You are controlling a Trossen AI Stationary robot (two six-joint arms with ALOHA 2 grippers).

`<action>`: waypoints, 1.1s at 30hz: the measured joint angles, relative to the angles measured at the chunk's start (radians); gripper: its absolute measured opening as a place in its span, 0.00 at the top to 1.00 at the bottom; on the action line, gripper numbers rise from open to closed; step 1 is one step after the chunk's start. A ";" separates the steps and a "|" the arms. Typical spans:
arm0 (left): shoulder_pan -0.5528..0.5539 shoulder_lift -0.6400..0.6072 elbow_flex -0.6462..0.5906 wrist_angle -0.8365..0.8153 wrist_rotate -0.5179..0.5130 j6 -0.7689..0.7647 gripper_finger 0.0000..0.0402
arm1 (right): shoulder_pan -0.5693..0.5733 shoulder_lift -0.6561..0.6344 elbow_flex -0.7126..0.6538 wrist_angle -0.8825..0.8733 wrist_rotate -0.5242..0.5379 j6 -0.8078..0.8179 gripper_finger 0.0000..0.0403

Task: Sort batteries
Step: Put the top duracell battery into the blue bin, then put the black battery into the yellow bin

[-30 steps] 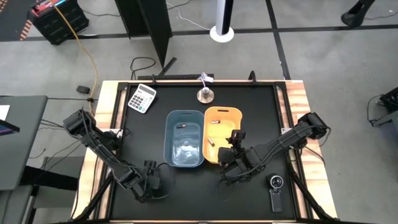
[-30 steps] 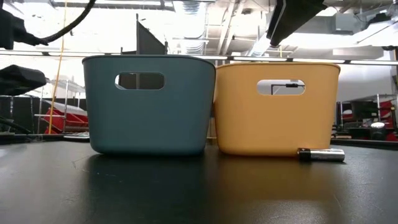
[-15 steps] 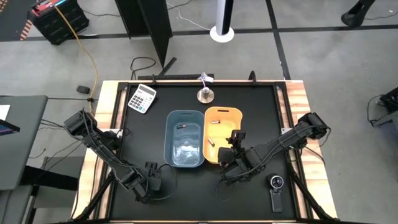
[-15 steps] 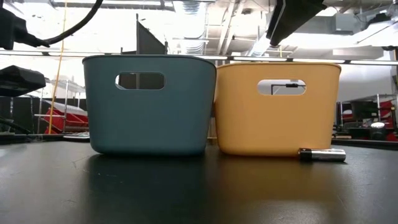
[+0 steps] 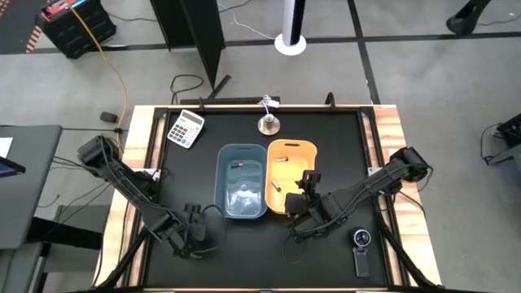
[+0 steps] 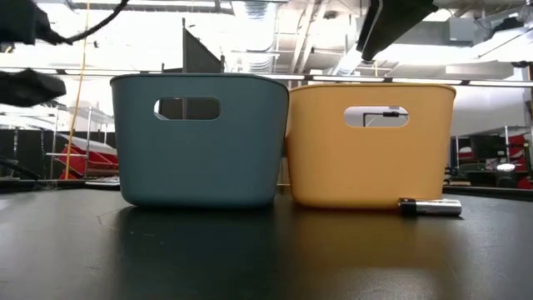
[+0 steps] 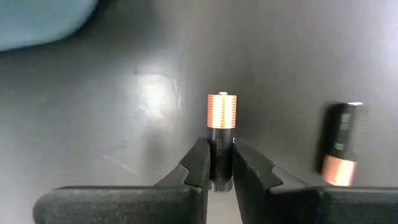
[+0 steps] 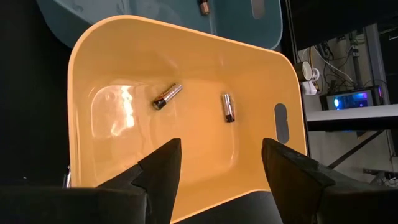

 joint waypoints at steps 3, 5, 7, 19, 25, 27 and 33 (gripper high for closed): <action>0.000 -0.080 -0.002 -0.023 -0.003 0.020 0.90 | 0.000 0.000 0.000 0.000 0.000 0.000 0.41; 0.000 -0.145 0.005 -0.014 -0.025 0.044 0.90 | 0.000 0.000 0.000 0.000 0.000 0.000 0.41; 0.004 -0.211 0.011 -0.016 -0.053 0.072 0.90 | 0.005 0.000 0.000 0.000 0.000 0.000 0.41; 0.323 -0.372 0.043 0.018 -0.205 0.306 0.90 | 0.052 0.000 0.000 0.000 -0.001 0.020 0.41; 0.504 -0.373 0.043 0.098 -0.108 0.467 0.90 | 0.098 0.000 0.000 0.004 -0.062 0.046 0.41; 0.553 -0.362 0.043 0.108 -0.075 0.504 0.90 | 0.116 0.000 0.000 0.008 -0.091 0.067 0.41; 0.639 -0.307 0.043 0.125 -0.046 0.536 0.70 | 0.170 0.000 0.000 0.031 -0.162 0.156 0.41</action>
